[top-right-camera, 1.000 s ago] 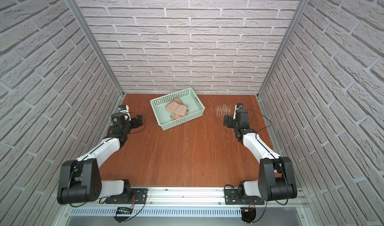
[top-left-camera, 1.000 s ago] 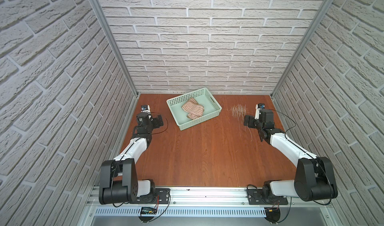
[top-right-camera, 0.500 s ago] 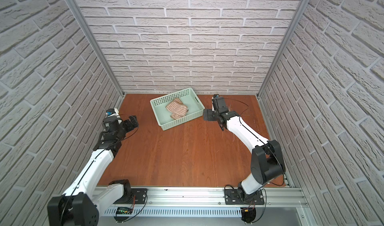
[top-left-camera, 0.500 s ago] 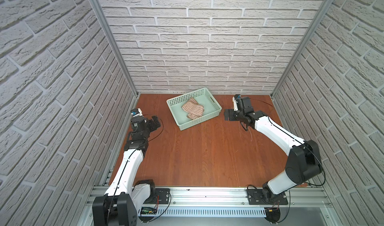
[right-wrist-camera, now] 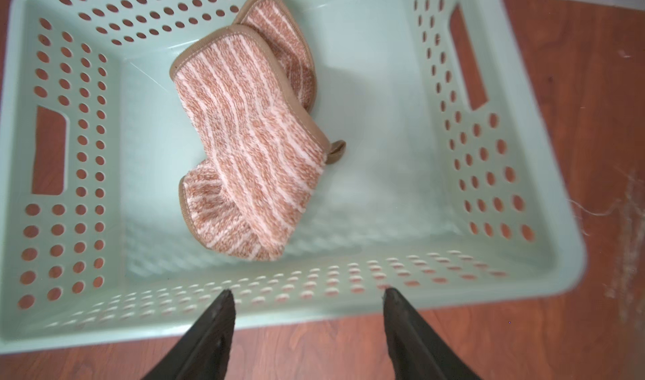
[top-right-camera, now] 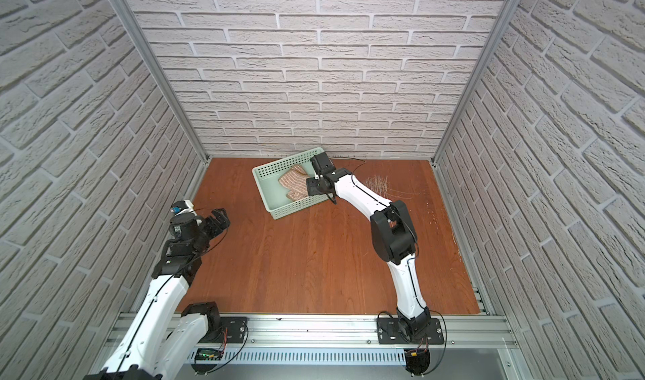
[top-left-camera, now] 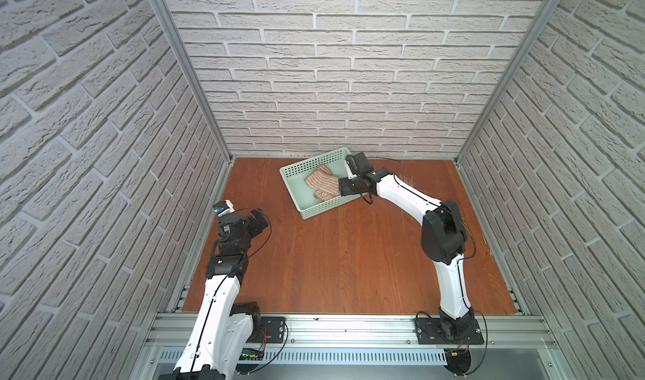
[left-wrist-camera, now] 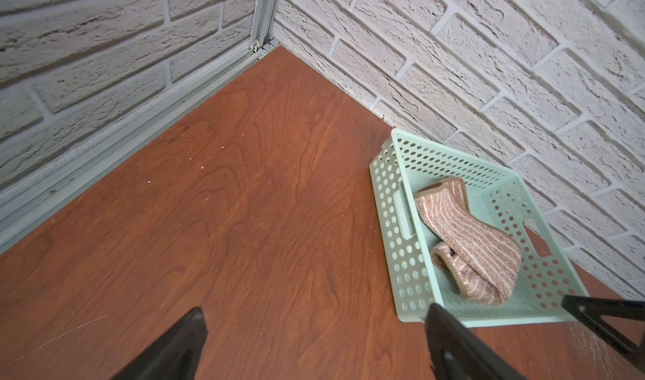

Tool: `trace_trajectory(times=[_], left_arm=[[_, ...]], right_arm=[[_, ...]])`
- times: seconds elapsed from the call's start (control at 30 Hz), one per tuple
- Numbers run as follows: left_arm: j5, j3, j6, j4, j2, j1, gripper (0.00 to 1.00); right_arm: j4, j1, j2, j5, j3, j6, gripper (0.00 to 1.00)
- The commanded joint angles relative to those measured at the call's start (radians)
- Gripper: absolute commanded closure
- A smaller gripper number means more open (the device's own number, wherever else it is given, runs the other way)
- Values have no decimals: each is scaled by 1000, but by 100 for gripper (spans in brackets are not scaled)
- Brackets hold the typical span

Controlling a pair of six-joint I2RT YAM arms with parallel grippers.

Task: Fold the square dishcloth
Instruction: Pick up the cleaning item from the bin.

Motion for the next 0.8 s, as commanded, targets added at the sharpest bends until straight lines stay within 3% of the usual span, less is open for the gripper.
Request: trace_trajectory(times=[0.0,0.2,0.63,0.73,0.77], left_arm=[[-28,-19,-16,-7,-23,1,2],[-36,-17,-7,-40,-48,1,2],[-42,4,2,-80,-87,1,2],[-47,8,5,-96,-99,0,2],[-51,10,5,-105,-103,1,2]], right_arm=[[-72,11,78,-1,136,23,32],[-128,16,236,50,356,58,32],[-154,14,365,73,510,83,37],[-142,14,376,54,518,81,47],[-142,14,379,48,527,78,56]])
